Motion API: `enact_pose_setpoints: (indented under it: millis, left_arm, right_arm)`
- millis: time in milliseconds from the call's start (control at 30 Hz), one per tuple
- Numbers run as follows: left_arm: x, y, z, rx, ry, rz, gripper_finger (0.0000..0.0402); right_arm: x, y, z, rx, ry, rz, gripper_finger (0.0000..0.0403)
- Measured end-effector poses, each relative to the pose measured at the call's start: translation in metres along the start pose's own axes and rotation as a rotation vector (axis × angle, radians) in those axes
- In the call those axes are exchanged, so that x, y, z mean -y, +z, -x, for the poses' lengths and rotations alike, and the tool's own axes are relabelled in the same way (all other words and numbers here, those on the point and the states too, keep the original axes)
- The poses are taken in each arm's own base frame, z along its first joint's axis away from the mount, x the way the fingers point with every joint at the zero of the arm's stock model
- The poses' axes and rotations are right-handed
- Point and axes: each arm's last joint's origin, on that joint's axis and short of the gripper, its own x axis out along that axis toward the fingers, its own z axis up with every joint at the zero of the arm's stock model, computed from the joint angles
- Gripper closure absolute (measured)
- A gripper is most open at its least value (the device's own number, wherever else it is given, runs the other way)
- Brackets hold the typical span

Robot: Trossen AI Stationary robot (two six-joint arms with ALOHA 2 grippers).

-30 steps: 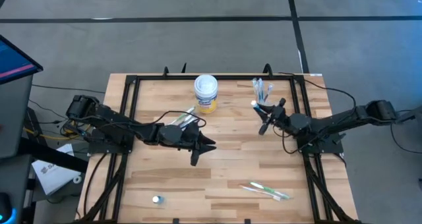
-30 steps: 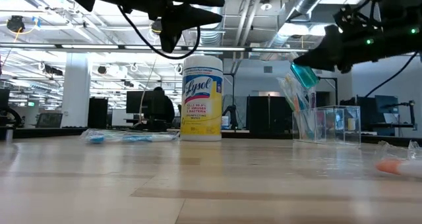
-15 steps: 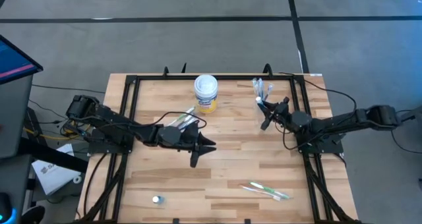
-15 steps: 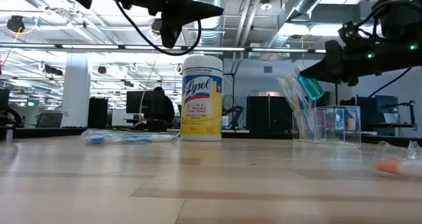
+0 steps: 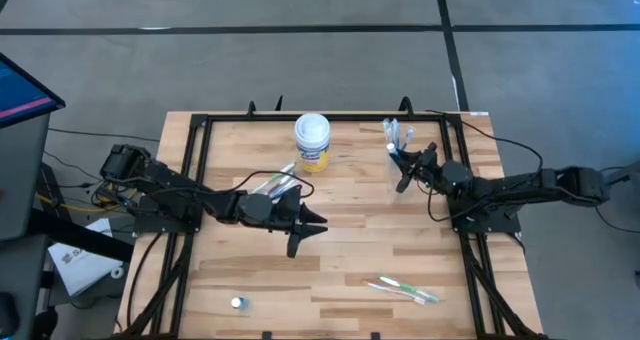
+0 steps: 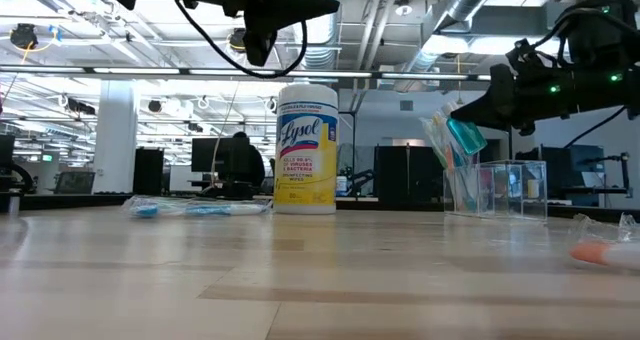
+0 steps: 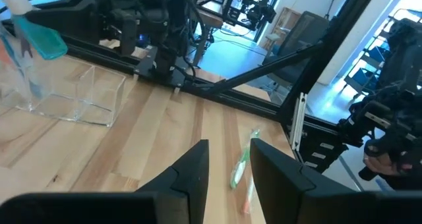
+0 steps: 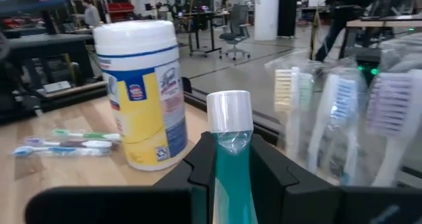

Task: Pick & Place toothbrushing station
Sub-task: Put the top mouthwash into the transparent organizer

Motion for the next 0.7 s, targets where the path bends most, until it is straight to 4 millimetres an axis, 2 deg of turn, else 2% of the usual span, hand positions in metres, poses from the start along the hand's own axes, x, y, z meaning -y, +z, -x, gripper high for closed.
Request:
enact_pose_setpoints:
  millis: [367, 700]
  left_arm:
    - [0.0035, -0.0009, 0.0007, 0.001, -0.013, -0.008, 0.0296]
    - [0.0066, -0.0020, 0.0014, -0.002, -0.023, -0.027, 0.0296]
  right_arm:
    - [0.0054, 0.0030, -0.0013, 0.022, 0.002, 0.011, 0.0351]
    - [0.0012, 0.0091, 0.0033, 0.065, 0.072, 0.003, 0.0351]
